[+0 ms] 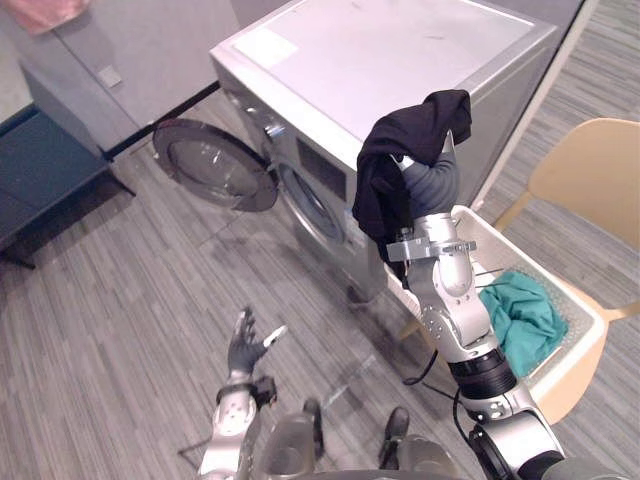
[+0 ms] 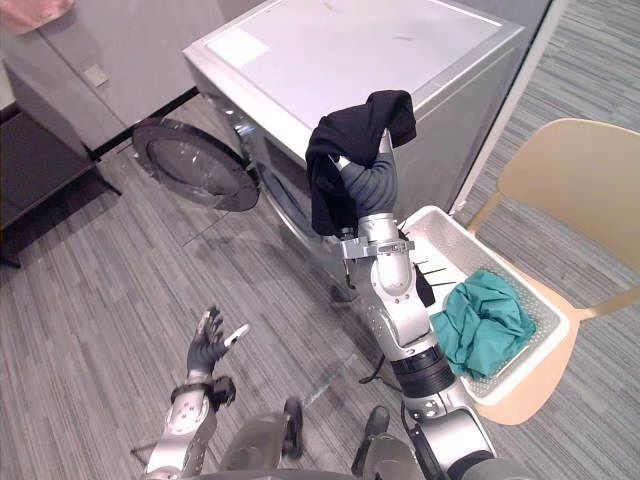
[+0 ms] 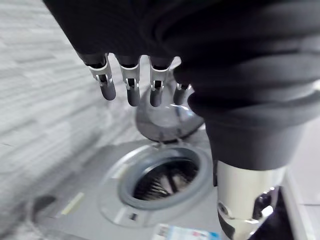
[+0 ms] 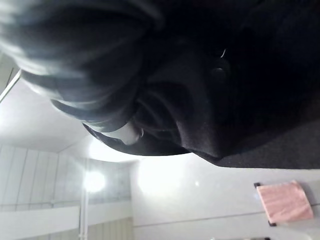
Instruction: Pick up the laundry basket with both hands and put the clothes into the washing machine.
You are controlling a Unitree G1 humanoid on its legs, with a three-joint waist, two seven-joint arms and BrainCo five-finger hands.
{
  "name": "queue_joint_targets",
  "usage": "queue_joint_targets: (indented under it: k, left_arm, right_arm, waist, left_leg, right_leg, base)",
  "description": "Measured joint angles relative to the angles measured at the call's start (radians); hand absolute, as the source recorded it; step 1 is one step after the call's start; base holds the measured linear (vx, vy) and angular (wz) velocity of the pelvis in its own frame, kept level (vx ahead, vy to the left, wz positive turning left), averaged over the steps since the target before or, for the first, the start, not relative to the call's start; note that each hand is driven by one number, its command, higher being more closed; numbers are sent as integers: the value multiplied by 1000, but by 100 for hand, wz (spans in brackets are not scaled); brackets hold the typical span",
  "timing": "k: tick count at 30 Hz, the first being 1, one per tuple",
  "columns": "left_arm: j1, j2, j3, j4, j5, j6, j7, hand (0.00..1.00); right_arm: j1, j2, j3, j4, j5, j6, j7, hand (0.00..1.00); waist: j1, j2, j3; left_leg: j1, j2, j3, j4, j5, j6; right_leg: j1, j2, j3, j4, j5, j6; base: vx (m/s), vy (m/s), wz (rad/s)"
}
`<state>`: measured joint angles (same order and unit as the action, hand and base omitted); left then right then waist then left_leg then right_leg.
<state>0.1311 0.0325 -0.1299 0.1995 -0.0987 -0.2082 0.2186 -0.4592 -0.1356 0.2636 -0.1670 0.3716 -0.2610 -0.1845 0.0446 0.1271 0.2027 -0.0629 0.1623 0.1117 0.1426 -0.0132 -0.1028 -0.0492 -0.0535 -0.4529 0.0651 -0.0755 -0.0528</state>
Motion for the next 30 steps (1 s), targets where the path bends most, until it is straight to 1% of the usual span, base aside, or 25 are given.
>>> queue_joint_targets:
  k: [1,2,3,4,5,6,9,13,15,16,18,19,21,22,25,28,30]
  left_arm:
    - [-15,-1,-20,-15,7,-2,1,0]
    - [-58,1,-57,-39,31,-6,3,0]
    - [-84,4,-68,-62,39,-11,6,0]
    - [-87,10,-68,-79,49,-13,9,0]
    - [-95,36,-72,-104,76,-18,21,0]
    - [-107,55,-75,-116,99,-18,29,0]
    - [-151,95,-74,-147,131,-18,50,0]
    - [-234,125,-75,-153,183,-17,68,0]
    - [-273,129,-81,-146,192,-14,71,0]
    - [-305,130,-87,-109,193,-14,74,0]
    - [-327,130,-94,-75,194,-9,79,0]
    - [-359,130,-97,-32,209,8,100,0]
    - [-377,129,-97,-14,218,9,114,0]
    - [-412,129,-100,13,223,16,123,100]
    - [-452,129,-104,42,226,26,134,100]
    - [-472,129,-118,70,226,24,132,100]
    - [-472,129,-151,102,226,25,129,100]
  right_arm:
    - [0,2,0,-5,0,-1,10,100]
    - [1,6,1,-6,0,-2,19,100]
    - [2,20,12,-6,0,2,27,100]
    - [2,31,20,-6,0,2,35,100]
    - [2,53,60,-6,2,2,53,100]
    - [2,60,99,-6,3,2,69,100]
    - [2,73,191,-6,14,5,111,100]
    - [-4,83,257,-6,54,15,148,100]
    - [-18,84,288,-6,84,23,162,100]
    - [-34,87,329,-6,123,32,174,100]
    - [-35,87,348,-6,145,35,182,100]
    - [-35,87,384,-6,198,48,190,100]
    - [-35,87,398,-6,216,52,190,100]
    - [-35,87,407,-6,248,52,192,100]
    - [-43,87,407,-6,281,52,192,100]
    - [-67,87,406,-6,286,52,191,100]
    - [-90,87,415,-6,285,52,189,100]
  waist:
    - [-7,14,-9]
    - [-5,22,-23]
    - [1,9,-32]
    - [2,0,-37]
    - [1,-16,-46]
    - [2,-24,-50]
    - [2,-34,-73]
    - [1,-36,-89]
    - [0,-39,-92]
    - [-1,-43,-105]
    - [-2,-44,-109]
    - [-2,-45,-111]
    - [-3,-46,-111]
    - [-2,-45,-112]
    - [-2,-46,-117]
    - [-2,-53,-135]
    - [-2,-63,-142]
  left_leg:
    - [35,8,-11,-73,3,-13]
    - [71,18,-23,-157,4,-15]
    - [76,16,-27,-172,4,-16]
    - [76,11,-29,-173,3,-17]
    - [86,1,-31,-172,3,-17]
    - [100,-10,-31,-172,3,-17]
    - [124,-33,-31,-172,4,-14]
    - [141,-40,-22,-172,6,-4]
    - [149,-41,-10,-173,6,0]
    - [148,-35,6,-174,6,1]
    - [153,-33,10,-174,6,1]
    - [165,-24,20,-174,6,1]
    - [167,-20,24,-174,6,0]
    - [166,-18,23,-175,6,0]
    - [165,-17,24,-175,8,-2]
    - [163,-19,25,-176,9,-3]
    - [163,-20,25,-177,9,-3]
  right_leg:
    - [-1,10,-24,-1,2,4]
    - [-3,21,-61,5,6,10]
    - [-3,16,-70,7,12,19]
    - [0,12,-71,6,16,24]
    - [13,4,-71,-1,26,34]
    - [29,-7,-67,-5,33,43]
    - [65,-20,-56,-39,61,57]
    - [92,-12,-36,-90,102,51]
    - [102,0,-23,-118,123,45]
    - [106,15,-4,-155,149,35]
    - [113,20,-1,-165,156,33]
    - [119,25,10,-166,158,31]
    - [119,30,13,-166,158,30]
    - [118,34,13,-168,158,30]
    - [117,35,14,-169,165,20]
    - [114,36,15,-168,167,19]
    - [113,35,16,-166,168,21]
  base:
    - [-91,105,100]
    - [-130,167,70]
    - [-126,166,51]
    - [-93,134,20]
    - [-53,109,12]
    - [-53,109,9]
    - [-67,104,2]
    - [-76,52,-12]
    - [-79,17,-26]
    - [-61,-4,-31]
    - [-65,-17,-22]
    - [-57,-17,-17]
    - [-43,-17,-11]
    - [-35,-12,-3]
    - [-12,0,0]
    - [9,10,0]
    - [33,33,0]
